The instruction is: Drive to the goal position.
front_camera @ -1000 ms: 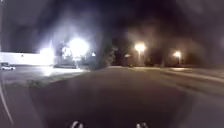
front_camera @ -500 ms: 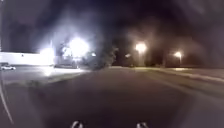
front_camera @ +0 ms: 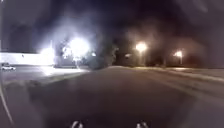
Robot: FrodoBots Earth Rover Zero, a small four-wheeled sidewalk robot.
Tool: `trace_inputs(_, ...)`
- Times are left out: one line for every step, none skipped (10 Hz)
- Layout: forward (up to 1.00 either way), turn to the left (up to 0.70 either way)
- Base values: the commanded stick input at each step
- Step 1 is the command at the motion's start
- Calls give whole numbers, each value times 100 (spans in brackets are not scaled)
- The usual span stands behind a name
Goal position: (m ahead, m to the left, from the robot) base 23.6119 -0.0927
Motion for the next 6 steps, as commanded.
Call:
trace_inputs(50,0)
trace_inputs(50,0)
trace_inputs(50,0)
trace_inputs(50,0)
trace_inputs(50,0)
trace_inputs(50,0)
